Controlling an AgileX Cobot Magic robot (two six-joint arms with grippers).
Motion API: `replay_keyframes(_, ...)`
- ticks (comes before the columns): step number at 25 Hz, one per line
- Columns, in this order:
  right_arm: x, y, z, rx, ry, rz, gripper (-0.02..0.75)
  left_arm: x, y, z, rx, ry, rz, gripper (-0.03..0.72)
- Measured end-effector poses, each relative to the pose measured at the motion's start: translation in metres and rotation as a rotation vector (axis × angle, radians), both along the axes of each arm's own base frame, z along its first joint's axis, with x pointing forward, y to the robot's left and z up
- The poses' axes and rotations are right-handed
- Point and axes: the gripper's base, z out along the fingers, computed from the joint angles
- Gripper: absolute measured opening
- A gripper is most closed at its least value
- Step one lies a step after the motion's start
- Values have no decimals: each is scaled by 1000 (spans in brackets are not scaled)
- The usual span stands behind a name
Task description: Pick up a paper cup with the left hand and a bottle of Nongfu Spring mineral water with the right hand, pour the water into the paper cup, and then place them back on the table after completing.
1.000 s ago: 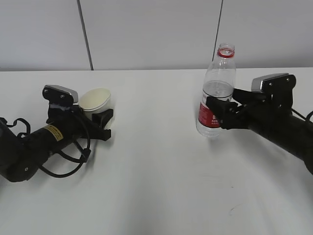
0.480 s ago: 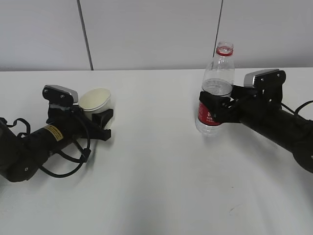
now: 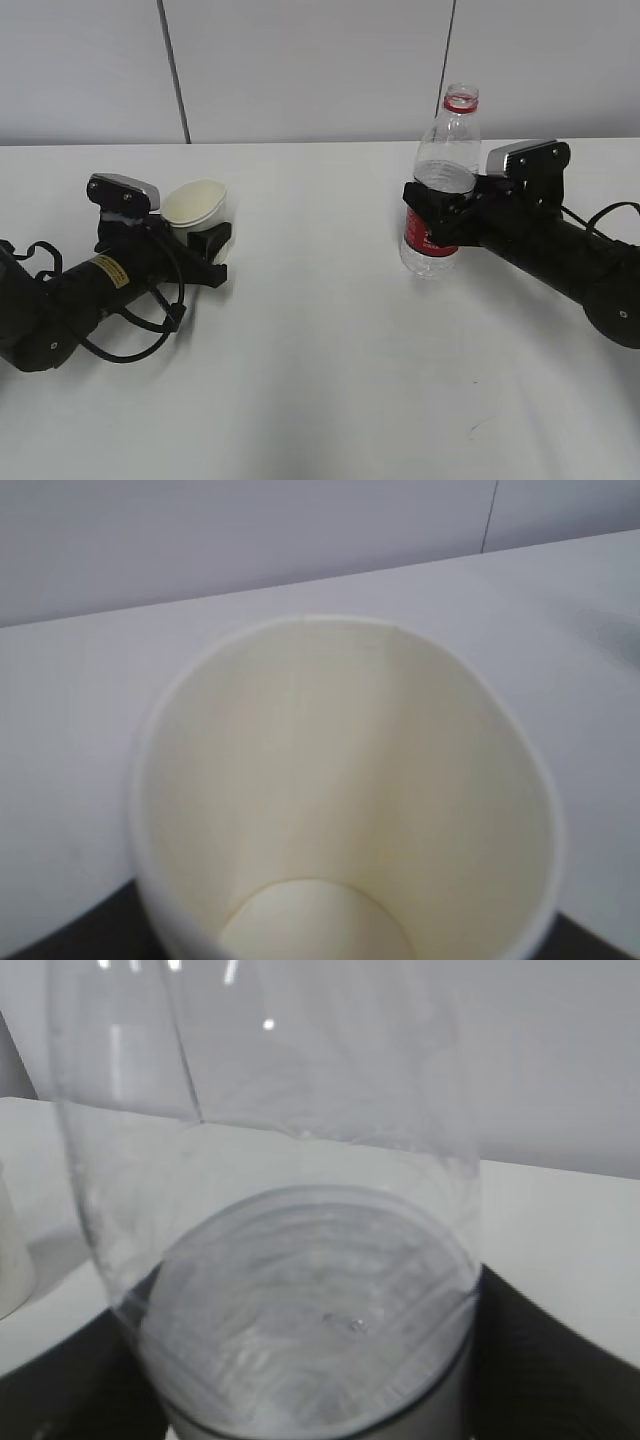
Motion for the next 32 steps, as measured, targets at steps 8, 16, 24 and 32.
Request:
replay_keyframes(8,0,0,0,0,4,-6,369,-3,-4,0,12,-5,-54,367)
replay_keyframes(16,0,1,0,-118,-41,20,354,-9,-13,-1,-10,18,-175,367)
replay_keyframes(24,-1,-1,13,-350,-80,34,353,-26,-44,-1,-17,38,-333,366)
replay_keyframes(32,2,-1,20,-506,-162,49,347,-40,-75,1,-8,35,-433,366)
